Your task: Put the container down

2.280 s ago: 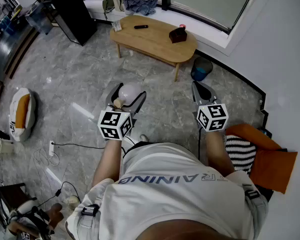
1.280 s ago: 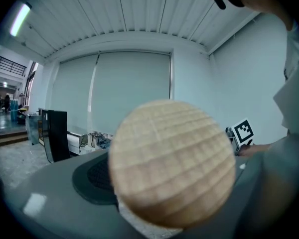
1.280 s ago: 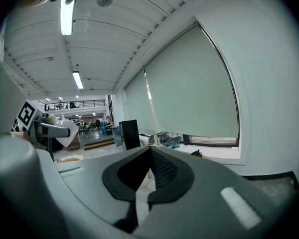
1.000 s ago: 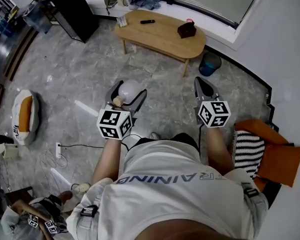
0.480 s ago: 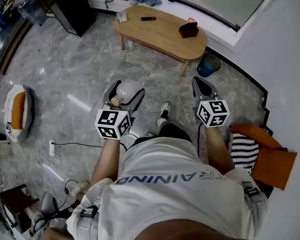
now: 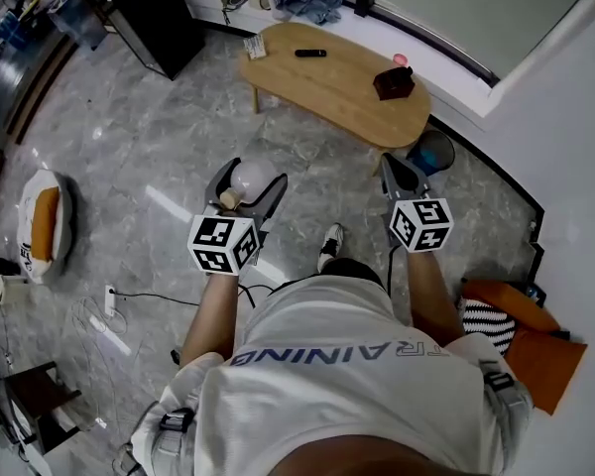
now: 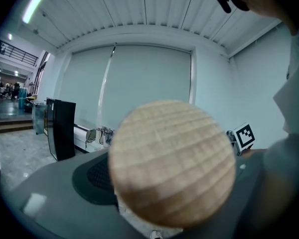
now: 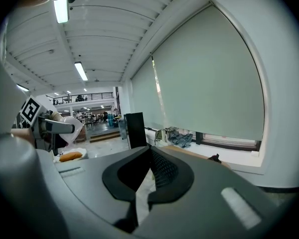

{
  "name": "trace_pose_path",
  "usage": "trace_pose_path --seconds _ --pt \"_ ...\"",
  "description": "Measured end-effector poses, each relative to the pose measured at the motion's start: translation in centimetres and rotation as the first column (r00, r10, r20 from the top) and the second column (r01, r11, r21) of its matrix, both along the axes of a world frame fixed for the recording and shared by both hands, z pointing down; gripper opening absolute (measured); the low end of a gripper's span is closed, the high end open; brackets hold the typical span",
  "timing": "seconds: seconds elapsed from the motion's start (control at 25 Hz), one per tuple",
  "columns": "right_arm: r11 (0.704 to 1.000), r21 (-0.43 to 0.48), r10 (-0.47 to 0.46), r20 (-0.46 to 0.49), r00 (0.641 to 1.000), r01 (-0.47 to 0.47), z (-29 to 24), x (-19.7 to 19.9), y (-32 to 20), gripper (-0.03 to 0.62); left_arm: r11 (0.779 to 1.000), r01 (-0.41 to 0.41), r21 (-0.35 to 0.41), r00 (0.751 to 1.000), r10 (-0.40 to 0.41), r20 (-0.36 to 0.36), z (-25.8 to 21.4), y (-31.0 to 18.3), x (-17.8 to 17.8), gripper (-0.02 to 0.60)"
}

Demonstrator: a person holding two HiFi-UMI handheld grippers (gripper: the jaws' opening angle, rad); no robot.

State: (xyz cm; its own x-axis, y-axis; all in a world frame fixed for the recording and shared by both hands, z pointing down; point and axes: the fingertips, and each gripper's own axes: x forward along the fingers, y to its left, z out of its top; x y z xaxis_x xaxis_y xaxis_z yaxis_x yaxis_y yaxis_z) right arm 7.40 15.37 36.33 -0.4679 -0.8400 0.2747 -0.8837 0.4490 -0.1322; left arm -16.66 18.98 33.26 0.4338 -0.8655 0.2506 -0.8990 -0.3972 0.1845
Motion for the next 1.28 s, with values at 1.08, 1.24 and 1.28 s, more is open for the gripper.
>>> trace_pose_path --seconds 1.08,1.24,1.28 --pt "0.978 -0.100 0.191 0.047 0.981 -0.185 4.6 13.2 -25.8 0.017 0.985 -0.153 -0.085 0.987 0.156 0.038 2.6 -27.9 10.8 0.405" --pt "0.967 -0.107 0.237 0.023 0.971 -0.233 5.4 12.6 -29.0 0.016 0.973 -0.213 -0.087 0.976 0.215 0.016 3.7 -33.2 10.9 0.405" --pt "0.962 -0.112 0.252 0.016 0.968 -0.249 5.6 12.3 -29.9 0.016 0.969 -0.231 -0.089 0.972 0.233 0.010 4.0 -34.7 10.8 0.405"
